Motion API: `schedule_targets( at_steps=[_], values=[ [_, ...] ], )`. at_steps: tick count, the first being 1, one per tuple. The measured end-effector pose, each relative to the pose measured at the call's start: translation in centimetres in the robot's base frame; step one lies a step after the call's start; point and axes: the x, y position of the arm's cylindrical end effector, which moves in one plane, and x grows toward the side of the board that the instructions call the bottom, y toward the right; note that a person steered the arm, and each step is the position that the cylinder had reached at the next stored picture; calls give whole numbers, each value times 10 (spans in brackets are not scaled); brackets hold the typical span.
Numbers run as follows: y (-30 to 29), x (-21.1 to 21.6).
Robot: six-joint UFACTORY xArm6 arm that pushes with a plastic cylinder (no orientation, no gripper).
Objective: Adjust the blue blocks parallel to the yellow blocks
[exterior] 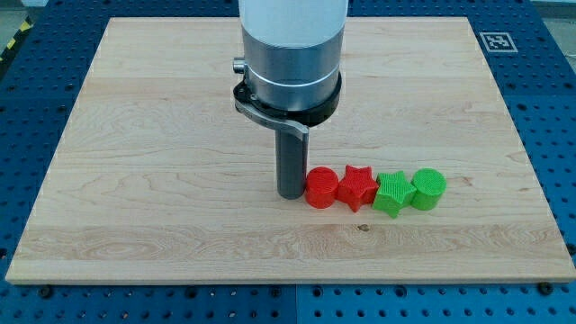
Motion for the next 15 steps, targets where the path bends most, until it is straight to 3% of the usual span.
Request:
schedule_targets(
  at_steps=[1,5,8,9,13,15],
  values=[
    [-2,-4],
    [-65,-156],
    [-65,-196],
    [-55,-218],
    [23,-238],
    [34,-289]
  ],
)
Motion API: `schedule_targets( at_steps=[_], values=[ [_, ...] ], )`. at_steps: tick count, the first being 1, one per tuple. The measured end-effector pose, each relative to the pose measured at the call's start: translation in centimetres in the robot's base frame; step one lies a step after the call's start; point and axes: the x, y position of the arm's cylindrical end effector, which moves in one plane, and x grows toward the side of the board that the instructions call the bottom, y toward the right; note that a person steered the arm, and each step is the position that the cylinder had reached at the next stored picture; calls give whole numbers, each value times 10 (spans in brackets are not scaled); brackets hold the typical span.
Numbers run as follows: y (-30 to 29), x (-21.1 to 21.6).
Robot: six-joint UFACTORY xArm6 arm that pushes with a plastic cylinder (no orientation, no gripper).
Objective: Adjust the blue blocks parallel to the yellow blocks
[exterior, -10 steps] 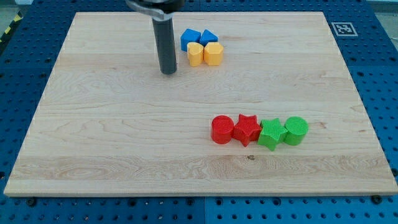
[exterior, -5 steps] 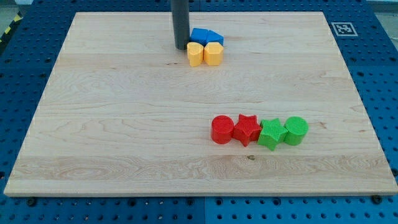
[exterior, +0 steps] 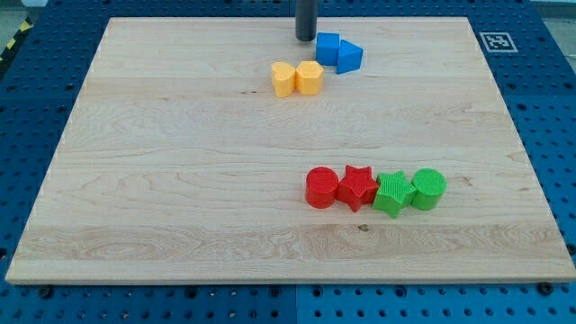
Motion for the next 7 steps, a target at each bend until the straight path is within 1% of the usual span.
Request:
schedule_targets(
  at_steps=[1,2,4,6,7],
  values=[
    [19,13],
    [21,14],
    [-6,18],
    [8,34],
    [7,33]
  ],
)
